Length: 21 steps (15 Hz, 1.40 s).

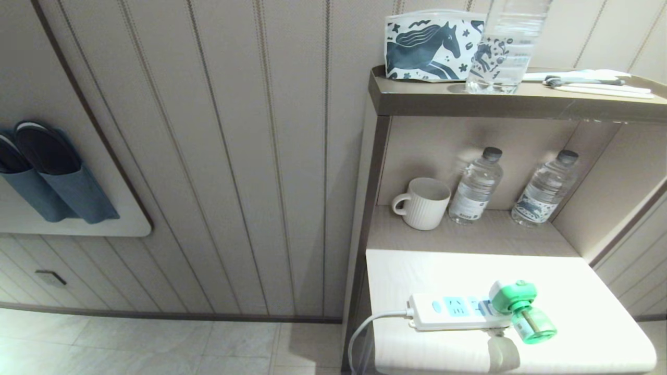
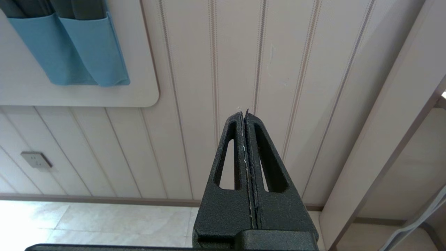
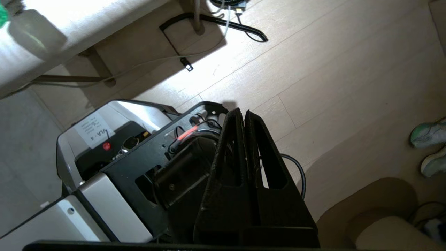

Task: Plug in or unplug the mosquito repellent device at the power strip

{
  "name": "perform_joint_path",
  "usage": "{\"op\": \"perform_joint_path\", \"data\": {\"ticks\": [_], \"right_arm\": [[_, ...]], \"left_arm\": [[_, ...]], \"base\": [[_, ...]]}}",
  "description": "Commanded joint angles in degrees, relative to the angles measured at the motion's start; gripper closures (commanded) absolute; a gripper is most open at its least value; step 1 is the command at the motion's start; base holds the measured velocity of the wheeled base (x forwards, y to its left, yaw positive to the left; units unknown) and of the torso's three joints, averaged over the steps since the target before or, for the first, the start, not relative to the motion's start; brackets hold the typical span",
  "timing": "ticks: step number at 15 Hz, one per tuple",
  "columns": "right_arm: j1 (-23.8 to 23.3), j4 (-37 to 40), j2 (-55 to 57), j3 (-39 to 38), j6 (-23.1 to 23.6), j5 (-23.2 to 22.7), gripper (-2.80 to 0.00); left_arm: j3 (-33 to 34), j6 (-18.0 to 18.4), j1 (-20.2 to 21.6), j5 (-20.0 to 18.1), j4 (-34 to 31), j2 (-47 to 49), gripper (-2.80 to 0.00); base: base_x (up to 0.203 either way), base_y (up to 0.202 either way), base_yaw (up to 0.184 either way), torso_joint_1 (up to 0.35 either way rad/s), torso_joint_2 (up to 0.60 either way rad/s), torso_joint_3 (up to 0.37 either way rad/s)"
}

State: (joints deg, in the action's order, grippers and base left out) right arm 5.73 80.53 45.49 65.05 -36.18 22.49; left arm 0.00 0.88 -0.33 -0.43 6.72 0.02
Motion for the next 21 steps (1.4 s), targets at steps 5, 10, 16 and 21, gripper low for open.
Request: {"op": "perform_joint_path", "data": {"ticks": [5,10,16,21], "right_arm": [[-9.50,0.46,-10.19,-7.91,3.86,0.27,0.00],[-16.32,-0.06,-18.81,-13.18,12.60,0.30,0.00],[-20.99,-2.52,-27.41,-17.83,24.90,-1.07,0.00],[-20.67,-15.66,-29.04,-24.35,30.19,-1.86,0.00]], "left_arm": [[0.00,0.00,-0.02,-0.01,0.05,-0.02,0.00],[0.00,0.00,-0.02,-0.01,0.05,-0.02,0.00],[0.00,0.00,-0.02,-0.01,0.05,-0.02,0.00],[0.00,0.00,0.00,-0.01,0.05,-0.02,0.00]], "base": [[0.000,0.000,0.000,0.000,0.00,0.000],[0.000,0.000,0.000,0.000,0.00,0.000],[0.000,0.000,0.000,0.000,0.00,0.000],[0.000,0.000,0.000,0.000,0.00,0.000]]}}
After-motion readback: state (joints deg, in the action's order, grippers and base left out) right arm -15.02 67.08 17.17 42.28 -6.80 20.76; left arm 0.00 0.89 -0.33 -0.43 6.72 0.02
